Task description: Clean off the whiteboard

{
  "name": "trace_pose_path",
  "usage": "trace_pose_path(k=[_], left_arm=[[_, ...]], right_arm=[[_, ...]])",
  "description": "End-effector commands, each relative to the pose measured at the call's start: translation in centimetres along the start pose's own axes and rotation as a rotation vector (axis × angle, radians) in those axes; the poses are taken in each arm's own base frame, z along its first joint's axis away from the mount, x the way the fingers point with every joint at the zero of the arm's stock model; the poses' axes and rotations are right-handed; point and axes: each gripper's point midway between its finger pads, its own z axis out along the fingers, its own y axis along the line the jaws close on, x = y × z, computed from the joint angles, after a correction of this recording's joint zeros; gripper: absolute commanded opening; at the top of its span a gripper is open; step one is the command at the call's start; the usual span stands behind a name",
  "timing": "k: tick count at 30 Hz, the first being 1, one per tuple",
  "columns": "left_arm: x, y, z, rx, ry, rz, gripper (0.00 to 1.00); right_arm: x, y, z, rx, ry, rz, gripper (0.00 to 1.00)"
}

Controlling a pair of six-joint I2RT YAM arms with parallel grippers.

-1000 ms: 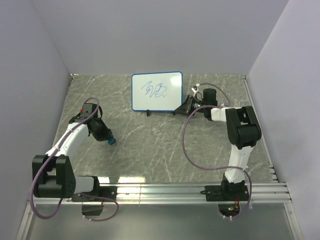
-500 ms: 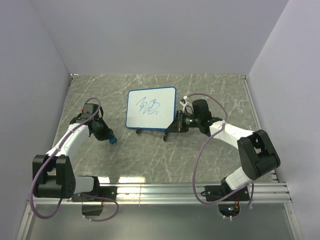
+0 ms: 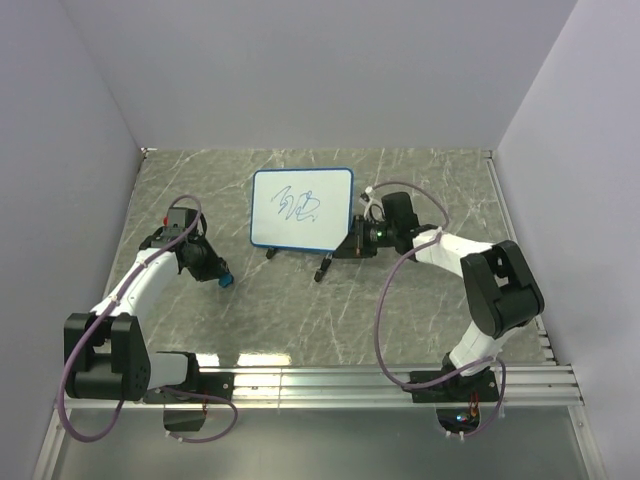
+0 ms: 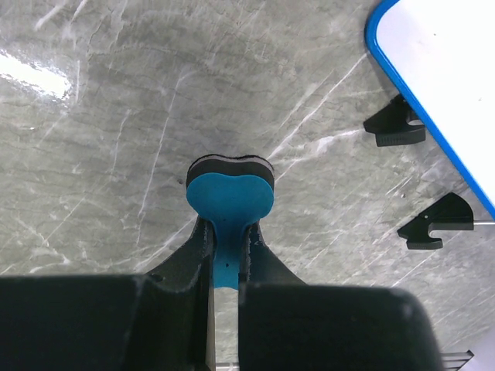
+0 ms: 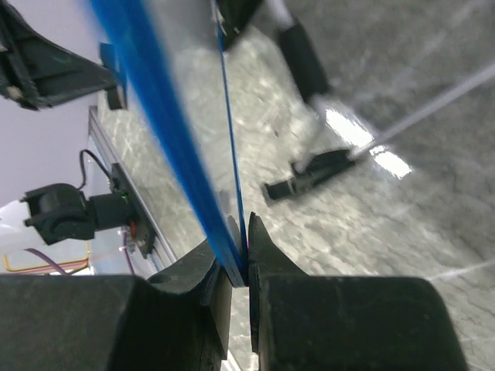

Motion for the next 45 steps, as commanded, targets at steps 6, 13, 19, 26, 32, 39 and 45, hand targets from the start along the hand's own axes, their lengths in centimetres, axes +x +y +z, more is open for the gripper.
trace_pose_path(k=[6,13,19,26,32,39,45], left_arm=[[-0.5,-0.9,0.2,0.034,-0.027,0.033,0.0],[-0.2,-0.8,1.0,0.018,-0.019,0.038,0.0],[0.2,-1.0,1.4,0.014,-0.012,0.055,0.0],[0.4,-1.3,1.6,0.019,-0.012,0.067,0.0],[0.3,-1.7,1.2,0.036,-0.027,0.073,0.0],[0.3,-1.9,1.1,0.051,-0.036,0.075,0.0],[0.2,-2.1,0.9,0.062,-0.046,0.081,0.0]], right_arm=[[4.4,-5.8,-0.2,0.17,-0.057,0.071,0.0],[6.7,-7.1,0.2,0.151,-0.087,0.125,0.0],[8.6,-7.2,1.1,0.152,-0.061,0.157,0.0],[10.0,-5.7,1.9,0.142,-0.037,0.146,0.72],[10.1,-5.1,0.4,0.169,-0.059,0.129,0.89],[7.0,-4.4,-4.1,0.291,-0.215,0.057,0.98],[3.0,-4.0,-7.2,0.268,-0.374,0.072,1.0]])
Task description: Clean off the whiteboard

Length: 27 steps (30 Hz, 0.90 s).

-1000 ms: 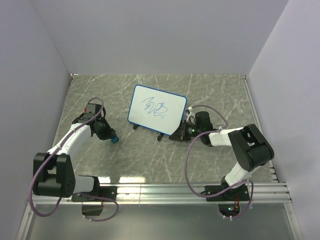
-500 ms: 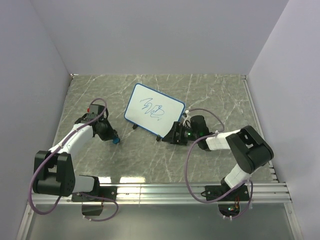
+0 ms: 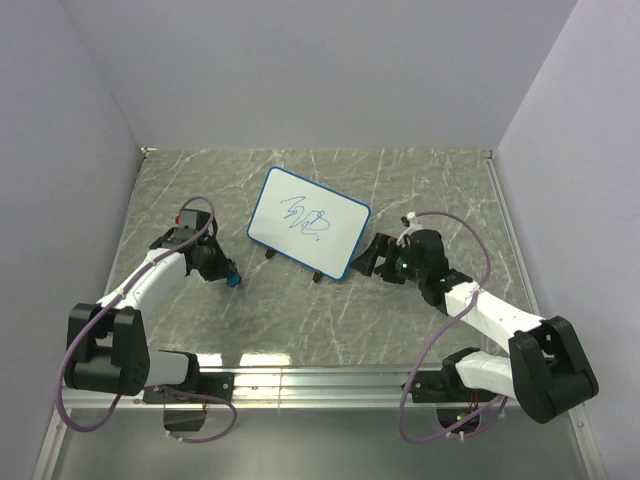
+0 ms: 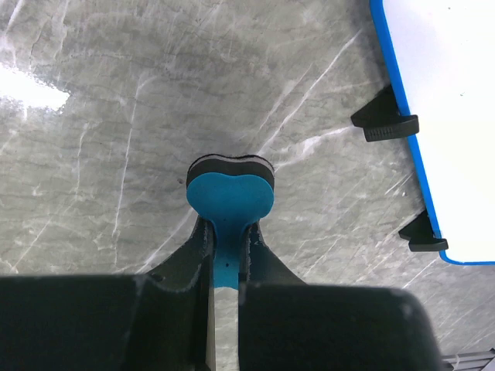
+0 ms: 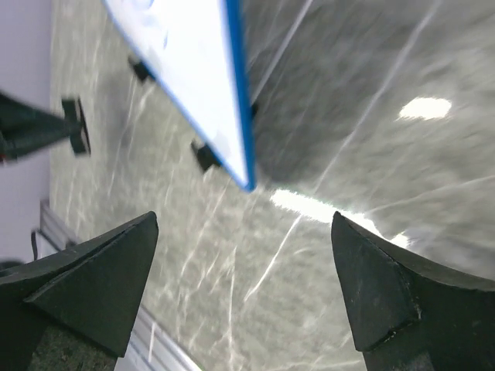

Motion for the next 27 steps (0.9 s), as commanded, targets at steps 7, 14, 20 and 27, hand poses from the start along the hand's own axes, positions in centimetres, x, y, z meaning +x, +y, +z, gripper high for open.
trace_pose_path(k=[7,14,20,27], left_arm=[[-0.8,-1.8,-1.1,0.083,-0.07,0.041,0.0],[-2.9,-3.4,-1.7,0.09,-0.143,0.094,0.0],[-5.6,-6.5,-1.7,0.126,-0.171,0.092,0.0],[-6.3,-11.2,-0.4,0.168,-0.154,0.14,0.0]], right_arm=[[-6.3,-0.3,2.1,-0.101,-0.07,0.001,0.89],[-9.7,2.9,4.5,-0.226,-0.032,-0.035,0.81],[-10.5,3.3,5.2,-0.234,-0.019,-0.048,0.71],[-11.6,2.8,6.9,-0.226,-0.006,-0.058,0.53]])
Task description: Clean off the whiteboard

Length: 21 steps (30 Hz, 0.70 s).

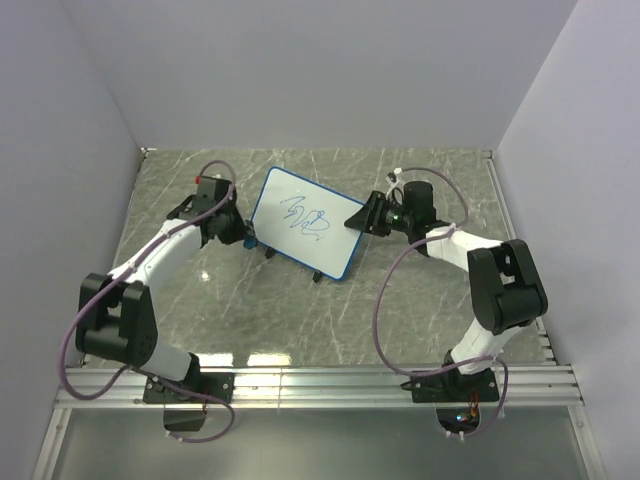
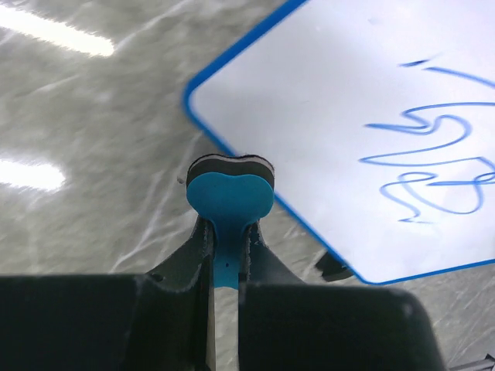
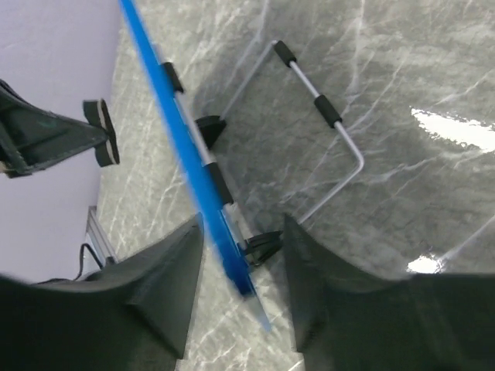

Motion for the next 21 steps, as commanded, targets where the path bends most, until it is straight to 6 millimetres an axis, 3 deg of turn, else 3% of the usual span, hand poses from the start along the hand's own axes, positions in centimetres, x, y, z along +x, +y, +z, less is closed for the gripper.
trace_pose_path(k=[1,3,5,6,7,9,10,14,16,17,21], left_arm=[[-1.5,-3.8,0.7,0.062,-0.035,0.035,0.0],[-1.1,-4.8,1.8,0.066,-0.018,0.046,0.0],[-0.7,-7.7,2.5,0.103,-0.009,0.08,0.0],[-0.4,-7.4,3.1,0.088,0.0,0.077,0.0],[-0.3,-9.0,3.2,0.113,-0.002,0.093,0.0],[0.7,-10.1,4.6,0.112,0.025,0.101,0.0],[1.0,-11.9,4.5,0.141,0.022,0.117,0.0],[3.7,-15.0,6.8,0.161,0.067,0.152,0.0],[5.0,-17.3,6.9,0.199,0.087,0.177,0.0],[6.2,-17.5,7.7,0.194,0.111,0.182,0.0],[9.6,-19.7,7.7,0.246,0.168,0.202,0.0]], right_arm=[[-1.7,0.8,0.6,-0.033,-0.016,-0.051,0.49],[-1.6,0.4,0.9,-0.028,-0.01,-0.056,0.44],[-1.4,-0.1,0.9,-0.02,-0.005,-0.055,0.36],[-1.4,-0.1,0.9,-0.02,-0.005,-0.06,0.36],[-1.0,-0.6,0.9,-0.012,0.005,-0.052,0.29],[-0.6,-1.1,0.8,0.0,0.013,-0.056,0.24],[-0.2,-1.4,0.8,0.006,0.02,-0.055,0.17],[0.4,-1.9,0.7,0.02,0.033,-0.051,0.04],[0.5,-1.9,0.7,0.016,0.035,-0.04,0.03],[0.4,-1.8,0.7,0.015,0.033,-0.039,0.02],[0.1,-1.9,0.8,0.023,0.035,-0.032,0.01]])
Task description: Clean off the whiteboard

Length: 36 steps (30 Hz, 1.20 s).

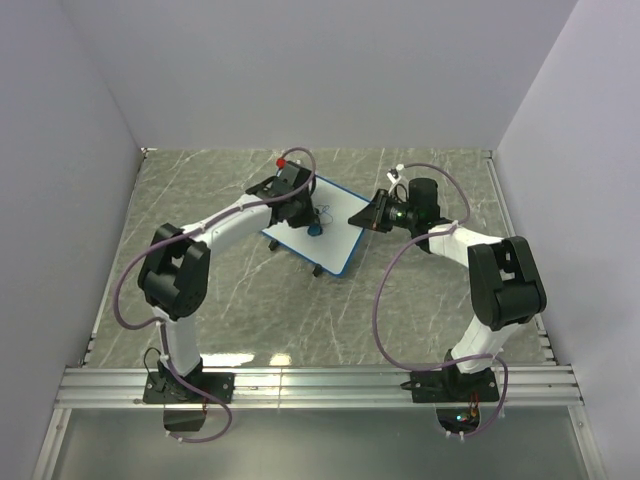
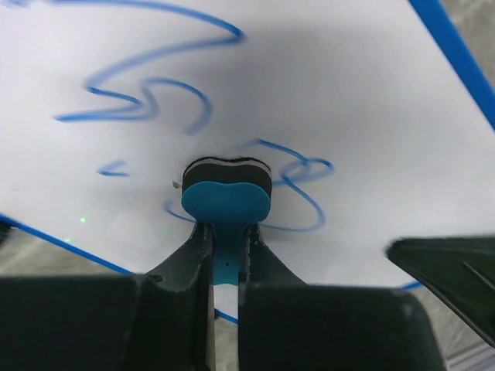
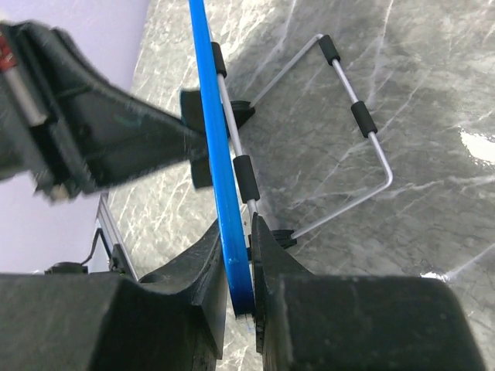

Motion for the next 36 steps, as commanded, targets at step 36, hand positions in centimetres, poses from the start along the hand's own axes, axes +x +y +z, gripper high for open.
trace_pose_path(k=[36], left_arm=[[5.0,12.0,3.8,-0.07,0.024,-0.13,0.0]], right_arm=[[-0.6,-1.2,0.7,0.155,0.098,0.05,0.0]])
